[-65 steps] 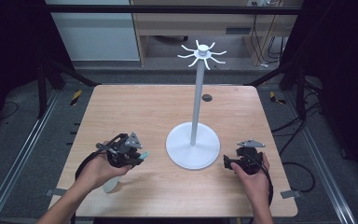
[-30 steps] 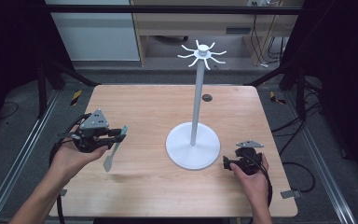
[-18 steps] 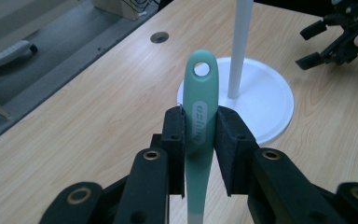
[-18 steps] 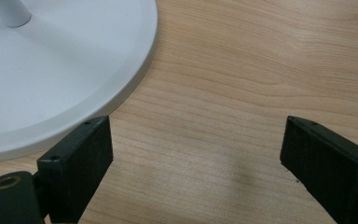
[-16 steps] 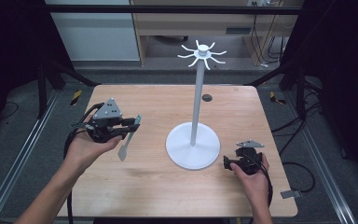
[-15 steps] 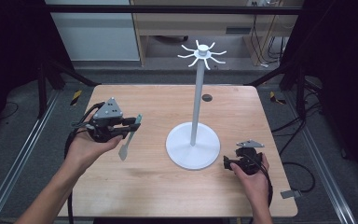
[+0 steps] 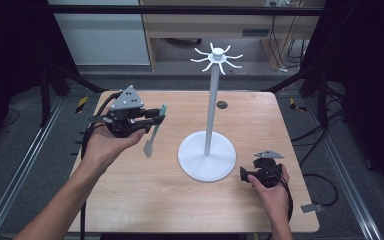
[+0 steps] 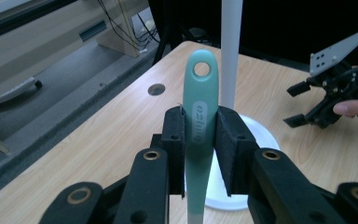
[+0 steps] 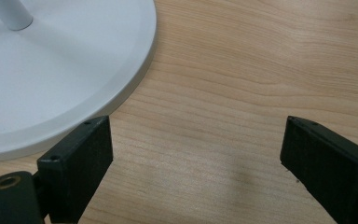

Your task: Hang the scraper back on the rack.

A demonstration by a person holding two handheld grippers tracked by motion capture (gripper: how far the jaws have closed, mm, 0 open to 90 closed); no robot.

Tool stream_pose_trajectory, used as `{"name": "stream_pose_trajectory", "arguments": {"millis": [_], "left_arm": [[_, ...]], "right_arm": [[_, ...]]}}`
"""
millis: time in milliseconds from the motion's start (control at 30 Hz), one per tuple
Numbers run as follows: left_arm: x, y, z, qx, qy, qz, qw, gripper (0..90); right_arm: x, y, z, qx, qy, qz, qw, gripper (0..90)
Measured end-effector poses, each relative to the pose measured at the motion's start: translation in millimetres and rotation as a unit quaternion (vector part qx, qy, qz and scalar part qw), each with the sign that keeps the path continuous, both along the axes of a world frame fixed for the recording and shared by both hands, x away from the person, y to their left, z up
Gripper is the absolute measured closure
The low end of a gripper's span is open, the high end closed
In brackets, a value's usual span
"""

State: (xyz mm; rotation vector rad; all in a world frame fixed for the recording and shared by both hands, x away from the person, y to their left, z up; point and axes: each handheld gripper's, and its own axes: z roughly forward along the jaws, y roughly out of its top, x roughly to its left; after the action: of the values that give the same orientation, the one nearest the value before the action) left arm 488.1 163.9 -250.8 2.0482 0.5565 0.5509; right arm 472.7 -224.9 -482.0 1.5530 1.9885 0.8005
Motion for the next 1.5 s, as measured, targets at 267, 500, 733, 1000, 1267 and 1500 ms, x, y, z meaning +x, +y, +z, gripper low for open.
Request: {"name": "stream_pose_trajectory", "arguments": {"millis": [267, 500, 733, 1000, 1267, 1500], "left_arm": [[-1.3, -21.2, 17.6, 0.004, -0.019, -0.002, 0.9998, 74.0], [-0.6, -31.1, 32.4, -0.02, -0.032, 0.001, 0.9993, 74.0], [-3.1, -38.9, 45.0, -0.036, -0.047, 0.003, 0.9982, 74.0], [-4.0, -42.4, 49.8, -0.048, -0.049, 0.005, 0.9976, 74.0], [-3.9, -43.9, 59.5, -0.064, -0.058, 0.011, 0.9962, 74.0], [8.1, -44.1, 66.5, -0.067, -0.06, 0.02, 0.9958, 74.0]], "right_arm": [[-1.7, -3.6, 5.3, 0.009, -0.015, -0.002, 0.9998, 7.6], [-2.5, -4.9, 6.5, 0.011, -0.016, -0.005, 0.9998, 7.8], [-3.6, -5.2, 6.7, 0.012, -0.015, -0.004, 0.9998, 7.9], [-3.5, -5.6, 7.3, 0.014, -0.015, -0.006, 0.9998, 8.1], [-3.9, -5.6, 7.0, 0.014, -0.013, -0.006, 0.9998, 8.1], [-3.8, -6.1, 7.0, 0.011, -0.012, -0.004, 0.9999, 8.1]]}}
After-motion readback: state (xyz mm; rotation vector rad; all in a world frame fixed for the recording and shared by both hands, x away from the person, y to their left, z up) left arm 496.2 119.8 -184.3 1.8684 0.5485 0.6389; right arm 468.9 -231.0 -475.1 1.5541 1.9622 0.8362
